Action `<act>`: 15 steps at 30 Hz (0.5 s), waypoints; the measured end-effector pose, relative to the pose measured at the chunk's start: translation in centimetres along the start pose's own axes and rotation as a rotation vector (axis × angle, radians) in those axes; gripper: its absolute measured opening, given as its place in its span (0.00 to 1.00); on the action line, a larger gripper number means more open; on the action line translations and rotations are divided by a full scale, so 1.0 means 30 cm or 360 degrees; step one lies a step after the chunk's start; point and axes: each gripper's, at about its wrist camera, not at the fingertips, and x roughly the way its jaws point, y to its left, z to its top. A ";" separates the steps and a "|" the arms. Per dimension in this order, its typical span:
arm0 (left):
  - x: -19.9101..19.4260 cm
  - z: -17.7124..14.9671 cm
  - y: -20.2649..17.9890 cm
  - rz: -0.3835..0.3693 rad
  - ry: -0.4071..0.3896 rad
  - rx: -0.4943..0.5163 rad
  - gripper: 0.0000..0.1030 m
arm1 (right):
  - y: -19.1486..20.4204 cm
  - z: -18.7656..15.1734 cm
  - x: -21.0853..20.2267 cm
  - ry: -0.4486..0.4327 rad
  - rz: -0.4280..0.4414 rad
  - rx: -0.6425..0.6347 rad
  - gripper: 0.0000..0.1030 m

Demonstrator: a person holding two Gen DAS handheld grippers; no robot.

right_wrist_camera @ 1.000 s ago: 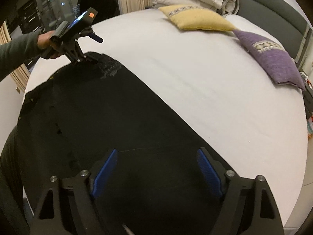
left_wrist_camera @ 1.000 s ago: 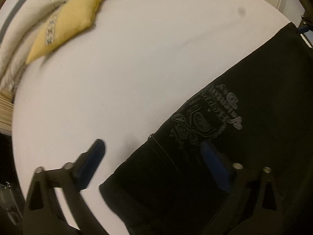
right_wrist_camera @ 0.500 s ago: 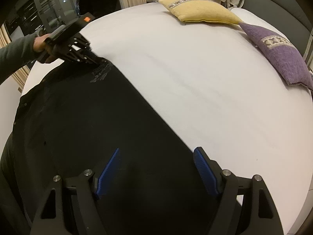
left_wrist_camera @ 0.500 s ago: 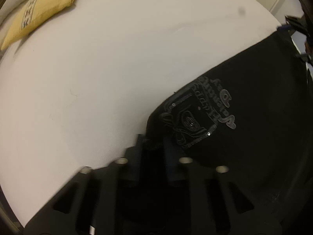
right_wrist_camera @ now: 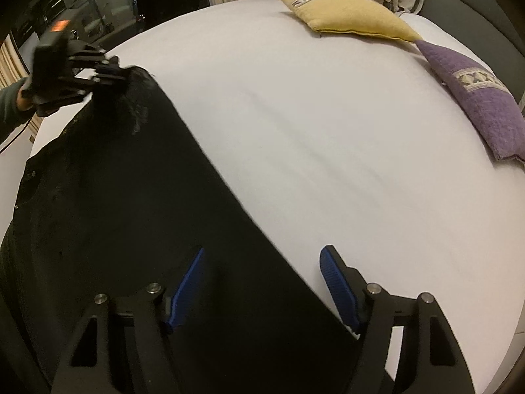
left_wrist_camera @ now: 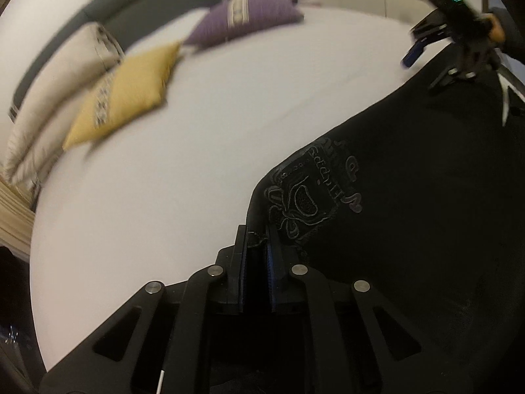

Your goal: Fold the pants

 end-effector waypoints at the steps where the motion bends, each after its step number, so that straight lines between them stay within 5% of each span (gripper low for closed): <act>1: -0.020 -0.011 -0.007 0.0004 -0.0030 0.0001 0.08 | -0.004 0.008 0.009 0.0008 0.0005 -0.0004 0.72; 5: -0.068 -0.012 -0.017 0.0031 -0.0116 0.0018 0.08 | -0.009 0.040 0.062 0.0105 0.0062 -0.0036 0.68; 7: -0.091 -0.024 -0.031 0.0034 -0.0143 0.0017 0.08 | -0.010 0.059 0.098 0.0186 0.0101 -0.0065 0.54; 9: -0.128 -0.039 -0.047 0.0036 -0.0142 0.0027 0.08 | -0.007 0.073 0.123 0.0256 0.0148 -0.0079 0.26; 11: -0.182 -0.082 -0.093 0.0049 -0.0138 0.0038 0.08 | 0.010 0.085 0.101 0.0228 0.0145 -0.0116 0.13; 15: -0.273 -0.111 -0.131 0.0065 -0.0173 -0.0006 0.08 | 0.034 0.092 0.030 0.0164 0.0058 -0.0158 0.08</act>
